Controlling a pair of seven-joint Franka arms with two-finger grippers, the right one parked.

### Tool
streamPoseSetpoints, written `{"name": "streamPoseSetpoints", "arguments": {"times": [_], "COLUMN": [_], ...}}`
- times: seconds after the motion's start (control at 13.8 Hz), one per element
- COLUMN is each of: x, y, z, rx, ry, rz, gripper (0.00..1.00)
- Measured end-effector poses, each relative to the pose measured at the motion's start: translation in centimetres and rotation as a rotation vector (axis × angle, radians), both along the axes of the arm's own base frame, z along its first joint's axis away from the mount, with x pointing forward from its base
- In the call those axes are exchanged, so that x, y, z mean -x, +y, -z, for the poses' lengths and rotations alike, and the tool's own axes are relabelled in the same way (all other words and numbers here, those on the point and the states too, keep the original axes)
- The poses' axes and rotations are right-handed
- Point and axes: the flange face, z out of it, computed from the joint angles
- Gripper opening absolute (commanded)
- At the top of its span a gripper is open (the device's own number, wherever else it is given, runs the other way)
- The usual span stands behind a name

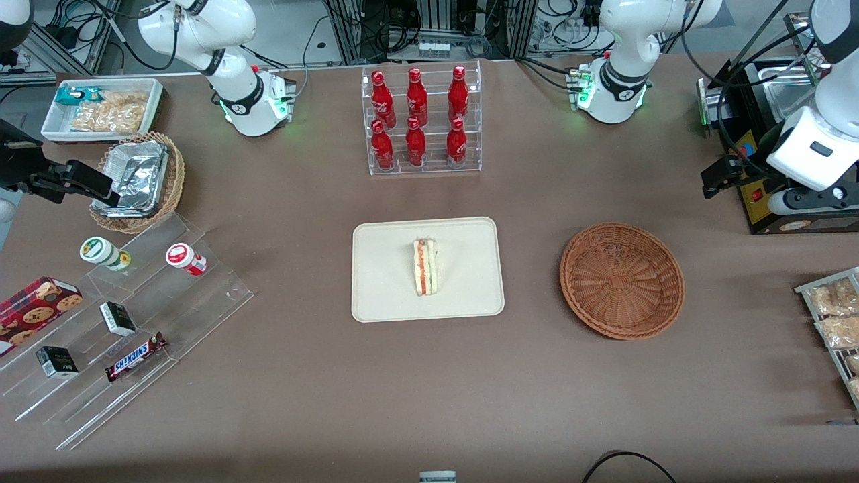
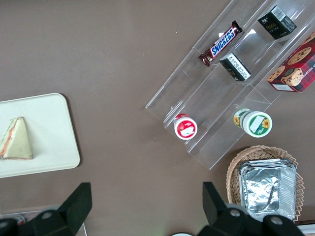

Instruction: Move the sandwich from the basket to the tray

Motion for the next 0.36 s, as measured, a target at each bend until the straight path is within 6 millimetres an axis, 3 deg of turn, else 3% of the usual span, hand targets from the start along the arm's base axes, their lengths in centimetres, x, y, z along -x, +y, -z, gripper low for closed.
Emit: {"name": "streamPoseSetpoints", "arguments": {"times": [0.36], "x": [-0.1], "y": [0.42], "z": [-0.77], "rx": [0.052], "ry": [-0.014], "rz": [0.023], "gripper": [1.0]}}
